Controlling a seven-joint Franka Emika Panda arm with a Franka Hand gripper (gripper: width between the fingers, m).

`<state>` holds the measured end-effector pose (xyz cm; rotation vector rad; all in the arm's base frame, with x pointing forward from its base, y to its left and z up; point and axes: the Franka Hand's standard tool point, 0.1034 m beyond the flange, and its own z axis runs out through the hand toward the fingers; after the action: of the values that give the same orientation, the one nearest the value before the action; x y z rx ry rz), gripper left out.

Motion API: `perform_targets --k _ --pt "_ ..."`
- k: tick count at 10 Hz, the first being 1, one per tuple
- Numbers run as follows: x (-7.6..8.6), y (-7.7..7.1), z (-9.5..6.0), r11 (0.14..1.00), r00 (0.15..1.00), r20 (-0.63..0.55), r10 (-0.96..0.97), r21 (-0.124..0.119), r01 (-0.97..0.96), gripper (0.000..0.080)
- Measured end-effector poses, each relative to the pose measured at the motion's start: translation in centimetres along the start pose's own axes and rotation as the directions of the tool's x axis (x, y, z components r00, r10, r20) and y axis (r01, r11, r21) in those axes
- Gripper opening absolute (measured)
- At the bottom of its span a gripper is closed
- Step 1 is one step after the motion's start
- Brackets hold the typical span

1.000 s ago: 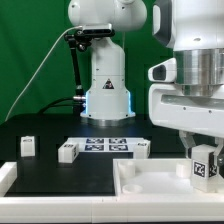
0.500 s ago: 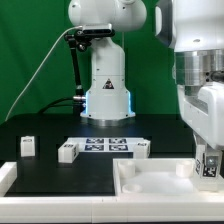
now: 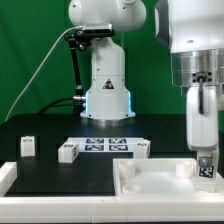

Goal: Assemble one leg

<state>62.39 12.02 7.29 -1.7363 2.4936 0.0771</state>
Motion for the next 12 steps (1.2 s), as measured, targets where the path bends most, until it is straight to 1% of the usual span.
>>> perform_targets --k 1,2,3,4,5,6,7,8,9,10,11,12 --pt "0.03 -0.03 0.00 0.997 0.997 0.000 -0.075 0.000 0.075 0.0294" --pt "0.24 -0.21 -0.06 0.990 0.990 0.001 -0.140 0.002 0.140 0.0459" --pt "0.21 -0.18 -0.04 0.989 0.989 0.001 -0.151 0.001 0.151 0.0610" --pt "0.18 -0.14 -0.02 0.984 0.984 0.001 -0.180 0.000 0.180 0.0637" --pt "0.23 -0.12 -0.03 0.934 0.934 -0.004 -0.356 -0.004 0.356 0.0637" --pt "0.17 0.00 -0.05 0.868 0.868 0.001 -0.497 -0.014 0.497 0.0648" --pt "0.06 -0.04 -0.09 0.819 0.819 0.002 -0.573 -0.013 0.573 0.0649" --pt "0.08 -0.07 -0.10 0.753 0.753 0.003 -0.658 -0.014 0.658 0.0649" --pt "0.05 -0.01 -0.11 0.676 0.677 0.008 -0.736 -0.023 0.736 0.0649" --pt "-0.07 -0.04 -0.11 0.618 0.619 0.011 -0.786 -0.029 0.785 0.0649" --pt "-0.11 0.09 -0.16 0.509 0.510 0.007 -0.860 -0.052 0.859 0.0649" --pt "-0.17 0.13 -0.19 0.434 0.436 0.003 -0.900 -0.065 0.898 0.0649"
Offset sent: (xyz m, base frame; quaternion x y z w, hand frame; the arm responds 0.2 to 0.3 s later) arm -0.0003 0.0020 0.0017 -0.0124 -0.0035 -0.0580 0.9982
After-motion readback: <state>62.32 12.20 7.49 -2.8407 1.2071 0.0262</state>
